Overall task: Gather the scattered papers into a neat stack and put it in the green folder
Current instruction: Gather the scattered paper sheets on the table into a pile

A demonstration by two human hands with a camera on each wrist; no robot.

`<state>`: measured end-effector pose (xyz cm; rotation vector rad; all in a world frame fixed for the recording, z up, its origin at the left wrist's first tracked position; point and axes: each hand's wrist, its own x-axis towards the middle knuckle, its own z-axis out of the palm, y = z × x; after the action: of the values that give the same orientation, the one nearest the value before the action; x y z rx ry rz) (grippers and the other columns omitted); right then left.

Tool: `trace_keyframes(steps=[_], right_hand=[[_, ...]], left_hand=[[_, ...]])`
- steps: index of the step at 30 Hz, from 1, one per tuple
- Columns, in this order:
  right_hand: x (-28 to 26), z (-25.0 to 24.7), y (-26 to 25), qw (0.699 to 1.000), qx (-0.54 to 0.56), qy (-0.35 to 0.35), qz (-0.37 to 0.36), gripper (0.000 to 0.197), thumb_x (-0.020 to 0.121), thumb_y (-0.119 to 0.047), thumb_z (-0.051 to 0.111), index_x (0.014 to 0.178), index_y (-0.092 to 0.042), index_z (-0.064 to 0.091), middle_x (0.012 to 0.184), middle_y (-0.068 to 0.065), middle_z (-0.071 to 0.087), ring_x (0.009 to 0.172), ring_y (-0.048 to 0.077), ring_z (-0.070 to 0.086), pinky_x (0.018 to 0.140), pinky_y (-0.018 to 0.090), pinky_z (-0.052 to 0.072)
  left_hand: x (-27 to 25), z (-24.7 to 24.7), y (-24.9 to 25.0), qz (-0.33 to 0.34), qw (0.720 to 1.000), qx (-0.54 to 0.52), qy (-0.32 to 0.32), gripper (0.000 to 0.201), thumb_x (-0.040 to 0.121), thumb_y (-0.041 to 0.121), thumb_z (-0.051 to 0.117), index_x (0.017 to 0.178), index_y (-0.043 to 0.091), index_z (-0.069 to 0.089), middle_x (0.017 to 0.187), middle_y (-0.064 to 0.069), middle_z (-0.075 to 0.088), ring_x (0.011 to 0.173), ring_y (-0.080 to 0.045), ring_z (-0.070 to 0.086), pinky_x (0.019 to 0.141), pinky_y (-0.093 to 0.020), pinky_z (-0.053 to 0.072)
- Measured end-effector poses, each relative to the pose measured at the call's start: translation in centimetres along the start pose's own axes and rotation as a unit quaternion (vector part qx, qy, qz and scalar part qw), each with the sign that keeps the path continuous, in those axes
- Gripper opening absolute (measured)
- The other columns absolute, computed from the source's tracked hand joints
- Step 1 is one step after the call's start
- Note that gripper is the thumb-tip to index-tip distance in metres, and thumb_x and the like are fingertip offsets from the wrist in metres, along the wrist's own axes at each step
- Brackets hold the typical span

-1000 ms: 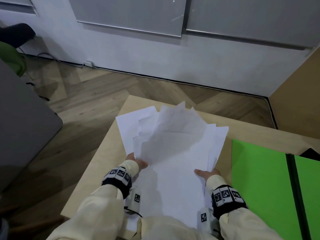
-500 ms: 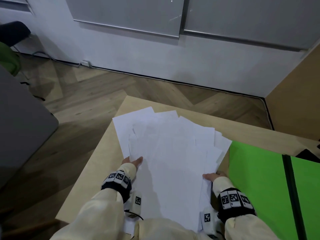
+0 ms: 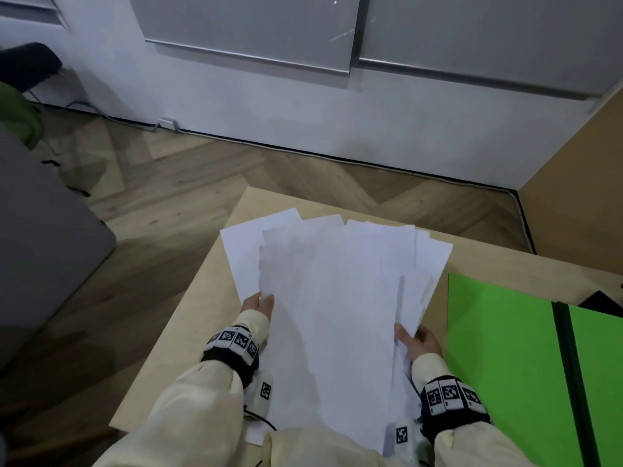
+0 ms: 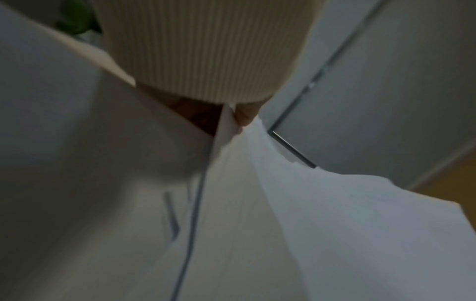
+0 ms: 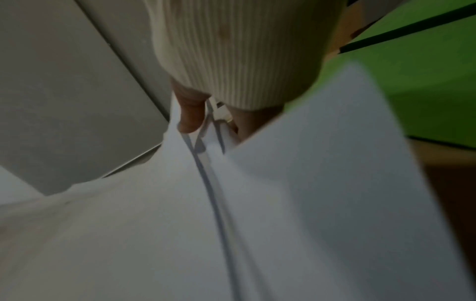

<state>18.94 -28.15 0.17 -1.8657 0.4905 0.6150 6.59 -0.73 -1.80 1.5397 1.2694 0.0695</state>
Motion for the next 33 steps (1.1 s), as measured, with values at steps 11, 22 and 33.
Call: trace_keyframes(steps=[11, 22, 33], right_hand=[[0.2, 3.8, -2.0, 0.985, -0.17, -0.018, 0.009, 0.081, 0.07, -0.015, 0.079, 0.136, 0.007, 0.037, 0.146, 0.015, 0.038, 0.131, 0.03, 0.044, 0.107, 0.032, 0.036], [3.0, 6.1, -1.5, 0.976, -0.215, 0.021, -0.031, 0.072, 0.067, -0.005, 0.076, 0.131, 0.002, 0.043, 0.149, 0.007, 0.03, 0.121, 0.029, 0.051, 0.107, 0.029, 0.04], [1.1, 5.8, -3.3, 0.968, -0.232, 0.083, 0.054, 0.079, 0.071, -0.009, 0.074, 0.133, -0.002, 0.026, 0.14, 0.02, 0.035, 0.124, 0.034, 0.045, 0.1, 0.037, 0.044]], left_hand=[[1.1, -0.1, 1.7, -0.126, 0.971, 0.145, 0.141, 0.072, 0.068, 0.039, 0.076, 0.121, -0.001, 0.047, 0.133, -0.018, 0.03, 0.12, -0.038, 0.044, 0.096, -0.043, 0.046], [2.3, -0.6, 2.8, -0.151, 0.972, 0.152, 0.092, 0.072, 0.068, 0.034, 0.073, 0.125, 0.001, 0.044, 0.129, -0.016, 0.042, 0.116, -0.035, 0.051, 0.096, -0.039, 0.048], [2.2, 0.7, 4.2, -0.156, 0.974, 0.162, 0.034, 0.073, 0.072, 0.027, 0.07, 0.131, 0.002, 0.036, 0.132, -0.014, 0.047, 0.12, -0.029, 0.05, 0.096, -0.029, 0.043]])
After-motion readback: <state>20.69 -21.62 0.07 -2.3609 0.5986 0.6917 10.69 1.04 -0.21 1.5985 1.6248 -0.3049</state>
